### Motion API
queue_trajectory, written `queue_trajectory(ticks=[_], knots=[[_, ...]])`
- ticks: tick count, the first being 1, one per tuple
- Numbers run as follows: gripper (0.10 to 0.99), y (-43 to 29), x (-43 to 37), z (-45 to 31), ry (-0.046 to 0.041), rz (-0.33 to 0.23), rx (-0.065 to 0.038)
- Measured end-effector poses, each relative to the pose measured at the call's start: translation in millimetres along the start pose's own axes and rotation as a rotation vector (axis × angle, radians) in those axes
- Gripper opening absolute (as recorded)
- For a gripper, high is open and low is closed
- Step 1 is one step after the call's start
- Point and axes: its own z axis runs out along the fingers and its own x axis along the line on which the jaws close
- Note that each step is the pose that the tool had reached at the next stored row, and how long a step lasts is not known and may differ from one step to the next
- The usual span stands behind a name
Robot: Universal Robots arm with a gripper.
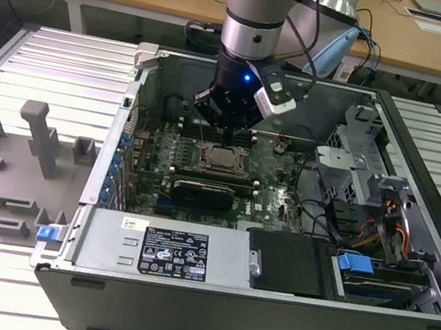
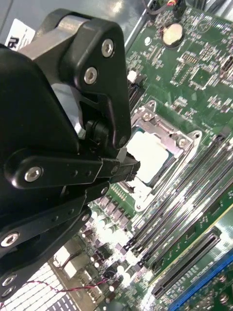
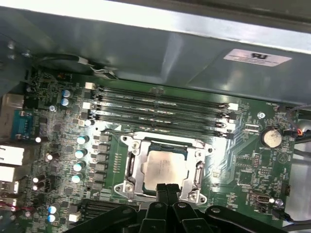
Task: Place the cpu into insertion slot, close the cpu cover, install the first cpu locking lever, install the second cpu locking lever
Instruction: 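Install the first cpu locking lever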
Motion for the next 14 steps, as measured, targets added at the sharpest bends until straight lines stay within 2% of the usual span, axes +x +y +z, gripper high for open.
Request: queue_trajectory(ticks=[9,11,12,13,14], knots=[[0.106,4.0,26.8,-0.7,-0.0026,0.0,0.0],[0.106,5.6,38.5,-1.0,-0.0044,0.001,0.0],[0.106,7.0,48.4,-1.3,-0.0084,0.001,0.001],[0.106,7.3,50.7,-1.4,-0.0136,0.001,0.0],[0.106,7.6,52.6,-1.4,-0.0225,0.001,-0.008]])
